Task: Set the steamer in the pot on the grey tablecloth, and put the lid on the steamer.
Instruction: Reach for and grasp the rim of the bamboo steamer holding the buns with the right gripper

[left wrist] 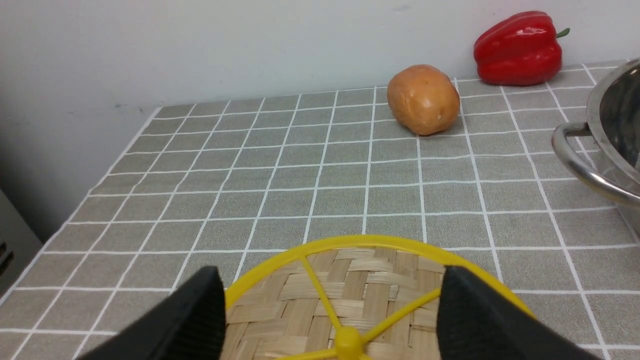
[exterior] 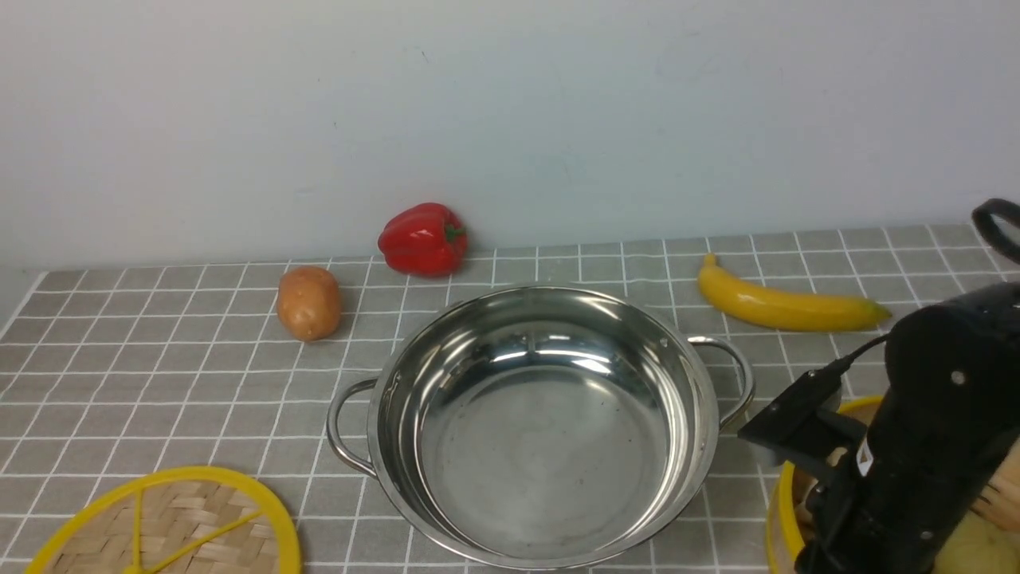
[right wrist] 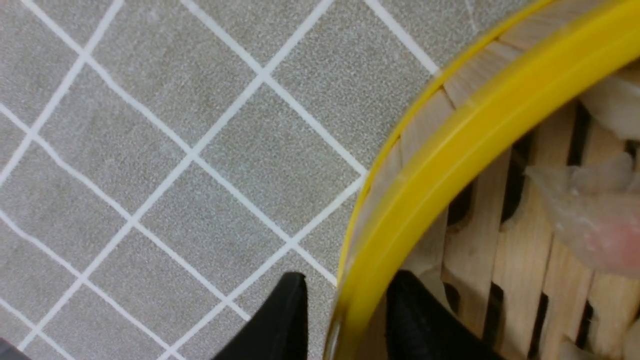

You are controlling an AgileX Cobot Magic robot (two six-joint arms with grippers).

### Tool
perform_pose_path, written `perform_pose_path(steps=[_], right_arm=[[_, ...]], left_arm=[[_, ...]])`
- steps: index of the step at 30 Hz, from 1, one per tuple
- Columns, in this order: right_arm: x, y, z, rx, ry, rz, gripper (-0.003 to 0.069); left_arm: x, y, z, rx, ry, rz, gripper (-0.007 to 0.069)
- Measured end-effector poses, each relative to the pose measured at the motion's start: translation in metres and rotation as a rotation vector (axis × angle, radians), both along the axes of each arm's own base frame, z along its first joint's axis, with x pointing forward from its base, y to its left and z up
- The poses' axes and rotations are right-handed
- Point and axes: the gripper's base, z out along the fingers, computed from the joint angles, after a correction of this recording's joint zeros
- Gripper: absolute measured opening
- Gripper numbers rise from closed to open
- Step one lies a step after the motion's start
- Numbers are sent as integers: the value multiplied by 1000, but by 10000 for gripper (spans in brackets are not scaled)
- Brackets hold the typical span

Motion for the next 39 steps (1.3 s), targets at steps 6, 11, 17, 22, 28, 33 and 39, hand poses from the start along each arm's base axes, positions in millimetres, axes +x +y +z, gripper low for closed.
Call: perform_pose_path(steps=[6,11,17,22,28,33,39], right_arm=[[1,1,-2,6,10,8,243],[2,2,-7,2,19,8,234],[3,2,-11,-10,31,12,162],[1,2,-12,-24,63,0,87],[-2,-1,-5,-34,54,15,68],[-7,-8,10,-61,35,22,64],[-16,-15,30,-69,-6,11,68]], left_arm=[[0,0,0,0,0,0,526],[0,0,0,0,0,0,526],[0,0,0,0,0,0,526],[0,0,0,0,0,0,526],[0,0,0,0,0,0,526],[0,0,0,0,0,0,526],[0,0,0,0,0,0,526]])
